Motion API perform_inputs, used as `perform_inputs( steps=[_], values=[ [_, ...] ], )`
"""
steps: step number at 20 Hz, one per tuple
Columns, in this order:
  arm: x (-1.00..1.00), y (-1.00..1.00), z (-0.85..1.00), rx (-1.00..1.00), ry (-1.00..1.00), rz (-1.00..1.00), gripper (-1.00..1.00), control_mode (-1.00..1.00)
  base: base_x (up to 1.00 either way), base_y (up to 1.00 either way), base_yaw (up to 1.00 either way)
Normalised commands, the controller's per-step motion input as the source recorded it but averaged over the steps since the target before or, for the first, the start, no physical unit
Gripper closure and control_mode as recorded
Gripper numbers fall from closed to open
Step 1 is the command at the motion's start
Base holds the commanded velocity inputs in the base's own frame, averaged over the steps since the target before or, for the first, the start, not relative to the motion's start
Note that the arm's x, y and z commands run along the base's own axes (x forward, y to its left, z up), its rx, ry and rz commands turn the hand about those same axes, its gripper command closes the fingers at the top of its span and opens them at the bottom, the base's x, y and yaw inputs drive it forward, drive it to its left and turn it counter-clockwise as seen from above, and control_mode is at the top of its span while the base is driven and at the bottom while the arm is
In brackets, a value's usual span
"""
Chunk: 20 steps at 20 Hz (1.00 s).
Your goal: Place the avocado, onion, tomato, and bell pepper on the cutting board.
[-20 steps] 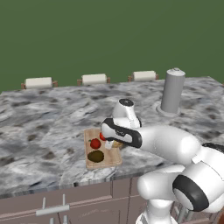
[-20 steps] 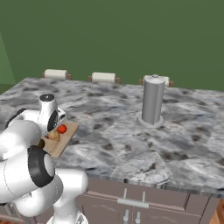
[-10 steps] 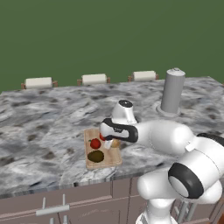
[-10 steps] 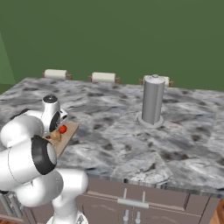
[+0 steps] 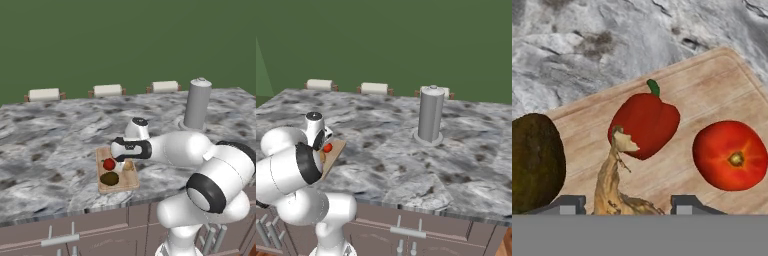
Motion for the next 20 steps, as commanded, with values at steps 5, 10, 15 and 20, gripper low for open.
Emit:
perform_inputs(
  steps=[5, 10, 15, 20],
  values=[
    [0.16, 0.11, -0.16, 0.00, 0.00, 0.00, 1.00, -1.00, 0.00, 0.00, 0.00],
    [0.18, 0.14, -0.21, 0.00, 0.00, 0.00, 1.00, -1.00, 0.00, 0.00, 0.00],
    [0.19, 0.14, -0.23, 0.00, 0.00, 0.00, 1.00, -1.00, 0.00, 0.00, 0.00],
    [0.19, 0.11, -0.23, 0.00, 0.00, 0.00, -1.00, -1.00, 0.00, 0.00, 0.00]
  ],
)
